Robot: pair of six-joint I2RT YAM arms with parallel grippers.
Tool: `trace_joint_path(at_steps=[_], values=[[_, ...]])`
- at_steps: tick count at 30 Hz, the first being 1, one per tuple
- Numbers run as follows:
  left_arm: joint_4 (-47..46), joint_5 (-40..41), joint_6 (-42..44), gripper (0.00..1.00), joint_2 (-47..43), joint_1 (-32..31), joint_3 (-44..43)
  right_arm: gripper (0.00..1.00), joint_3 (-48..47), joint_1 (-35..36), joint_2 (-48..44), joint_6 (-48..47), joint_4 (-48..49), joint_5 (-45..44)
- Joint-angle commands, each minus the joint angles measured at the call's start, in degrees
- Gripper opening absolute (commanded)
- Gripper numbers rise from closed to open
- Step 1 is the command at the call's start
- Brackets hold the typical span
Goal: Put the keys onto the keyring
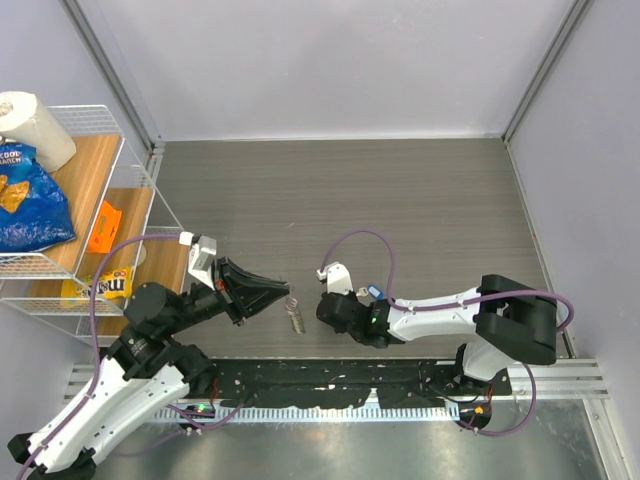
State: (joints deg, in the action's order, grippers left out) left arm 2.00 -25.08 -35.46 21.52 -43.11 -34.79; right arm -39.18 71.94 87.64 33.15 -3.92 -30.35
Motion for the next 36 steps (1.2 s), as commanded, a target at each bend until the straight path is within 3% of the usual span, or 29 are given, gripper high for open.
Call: trace_joint_path(at_steps=[1,9,14,18,26,36], values=[[-2.97,-0.41,0.22,0.0,0.28,-0.04,-1.07,0.22,-0.55,0.3,1.13,1.4,0.58,-3.75],[-2.79,-0.32,0.04,0.0,0.1,-0.04,-0.99,0.05,0.15,0.3,1.05,1.04,1.02,-5.33],[-2.88,-0.49,-0.05,0.0,0.28,-0.04,-1.07,0.05,2.61,0.39,-3.95,-2.02,2.43,-4.81],[-2.79,-0.76,-0.04,0.0,0.19,-0.04,-1.16,0.05,4.46,0.39,-14.47,-6.67,1.99,-2.27],[-3.05,-3.04,-0.13,0.0,0.72,-0.04,-1.95,0.05,1.57,0.39,-33.21,-17.84,-6.86,10.47],[-4.37,-9.1,0.22,0.0,2.56,-0.13,-3.71,0.05,-11.0,0.39,-41.75,-28.75,-17.43,35.42]])
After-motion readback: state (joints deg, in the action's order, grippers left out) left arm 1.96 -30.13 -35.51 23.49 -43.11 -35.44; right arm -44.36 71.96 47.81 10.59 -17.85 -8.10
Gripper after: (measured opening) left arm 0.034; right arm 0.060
